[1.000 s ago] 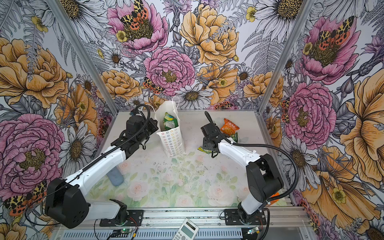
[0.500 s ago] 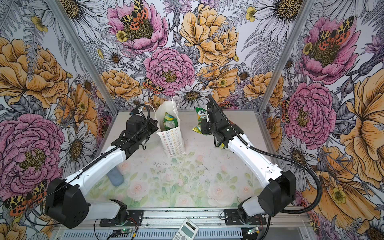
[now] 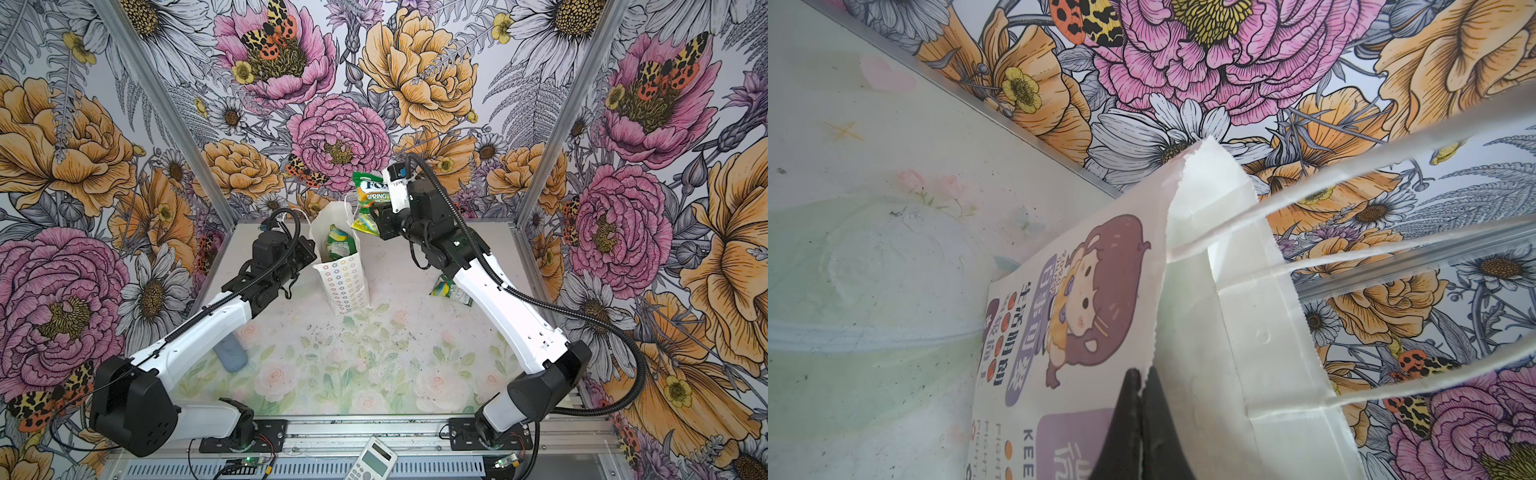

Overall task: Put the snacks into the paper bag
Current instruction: 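Lift the green packet up from the table with the right gripper, then carry the green packet over the bag and lower it into the opening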

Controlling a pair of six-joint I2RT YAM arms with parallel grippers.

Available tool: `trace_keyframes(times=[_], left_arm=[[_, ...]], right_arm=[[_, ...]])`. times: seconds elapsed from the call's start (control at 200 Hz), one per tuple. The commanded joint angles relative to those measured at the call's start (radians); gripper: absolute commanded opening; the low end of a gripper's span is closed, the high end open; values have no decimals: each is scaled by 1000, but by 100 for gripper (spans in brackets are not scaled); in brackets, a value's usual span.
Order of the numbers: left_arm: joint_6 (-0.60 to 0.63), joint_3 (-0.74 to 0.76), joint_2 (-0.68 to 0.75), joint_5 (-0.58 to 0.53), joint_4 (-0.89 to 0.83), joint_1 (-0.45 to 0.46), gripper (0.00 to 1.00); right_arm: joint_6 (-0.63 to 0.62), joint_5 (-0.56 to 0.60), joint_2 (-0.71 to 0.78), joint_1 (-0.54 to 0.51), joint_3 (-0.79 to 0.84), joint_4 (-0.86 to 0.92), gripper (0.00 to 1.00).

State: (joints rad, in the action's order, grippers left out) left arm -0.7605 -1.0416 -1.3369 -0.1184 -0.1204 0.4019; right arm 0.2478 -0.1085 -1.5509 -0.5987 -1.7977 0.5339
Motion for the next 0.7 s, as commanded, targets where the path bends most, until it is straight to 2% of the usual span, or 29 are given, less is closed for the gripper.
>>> trace_keyframes(times=[0.0,0.355,0.696], left_arm=[[-3,0,24,0,24,7,0],[-2,2,30,-1,22,7,0],[-4,0,25,2,24,8,0]], right_arm=[[-20,-53,-57,-35,-83,-78,33],[31,-89,-223,-98,-222,-157,32],[48,-91,-311,-104,-249,-175,32]])
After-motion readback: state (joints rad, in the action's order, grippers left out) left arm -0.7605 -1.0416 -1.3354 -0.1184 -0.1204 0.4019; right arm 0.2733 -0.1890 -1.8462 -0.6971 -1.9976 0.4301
